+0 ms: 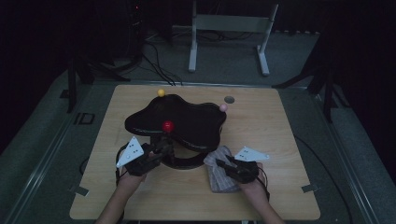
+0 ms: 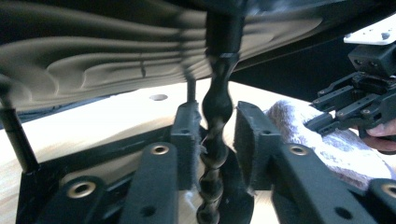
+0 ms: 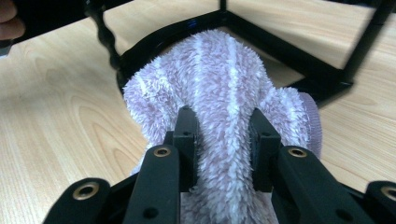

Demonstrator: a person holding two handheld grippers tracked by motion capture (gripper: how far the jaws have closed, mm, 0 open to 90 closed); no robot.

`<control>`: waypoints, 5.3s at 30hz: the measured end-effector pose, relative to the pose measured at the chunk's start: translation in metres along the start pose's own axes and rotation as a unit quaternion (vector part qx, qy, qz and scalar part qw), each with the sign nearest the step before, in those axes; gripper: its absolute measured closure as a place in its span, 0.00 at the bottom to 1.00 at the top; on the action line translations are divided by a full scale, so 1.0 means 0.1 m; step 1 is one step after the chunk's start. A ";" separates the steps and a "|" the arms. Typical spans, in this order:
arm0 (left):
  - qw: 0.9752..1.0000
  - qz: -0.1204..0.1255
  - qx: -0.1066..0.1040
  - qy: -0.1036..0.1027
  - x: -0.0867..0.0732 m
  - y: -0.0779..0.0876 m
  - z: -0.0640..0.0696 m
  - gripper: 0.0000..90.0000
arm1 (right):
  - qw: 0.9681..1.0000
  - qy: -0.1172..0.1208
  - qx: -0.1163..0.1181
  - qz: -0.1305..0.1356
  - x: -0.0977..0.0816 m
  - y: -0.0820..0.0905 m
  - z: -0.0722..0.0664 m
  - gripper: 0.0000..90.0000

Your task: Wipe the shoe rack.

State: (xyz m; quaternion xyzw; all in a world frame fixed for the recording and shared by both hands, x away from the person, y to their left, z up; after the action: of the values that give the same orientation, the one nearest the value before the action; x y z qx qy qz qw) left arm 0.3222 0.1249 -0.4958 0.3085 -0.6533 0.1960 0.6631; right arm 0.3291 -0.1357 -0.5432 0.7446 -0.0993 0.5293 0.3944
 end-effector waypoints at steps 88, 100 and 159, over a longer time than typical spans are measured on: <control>0.997 -0.022 0.039 -0.065 0.28 0.19 0.33 0.96 | 0.997 -0.058 -0.043 0.039 -0.07 0.52 0.43 0.78; 0.998 -0.031 -0.009 -0.058 0.27 0.02 0.53 0.93 | 0.996 -0.063 -0.050 0.045 -0.07 0.59 0.47 0.78; 0.986 -0.125 0.107 0.020 -0.12 -0.21 -0.62 0.67 | 0.996 0.000 0.006 0.091 0.58 0.64 0.22 0.70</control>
State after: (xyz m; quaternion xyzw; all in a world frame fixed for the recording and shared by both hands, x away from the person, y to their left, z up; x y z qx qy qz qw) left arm 0.3817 0.1525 -0.5078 0.4525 -0.5717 0.1864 0.6585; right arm 0.3330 -0.1784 -0.4650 0.7351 -0.1636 0.5634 0.3399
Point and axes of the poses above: each handheld gripper's, and its own axes: y roughly backward along the jaws, x roughly out of its top, z roughly to its right, the point moved 7 cm from there along -y, roughly forward along the jaws, and after that the axes turned 3 degrees about -y, right-handed, at the moved point
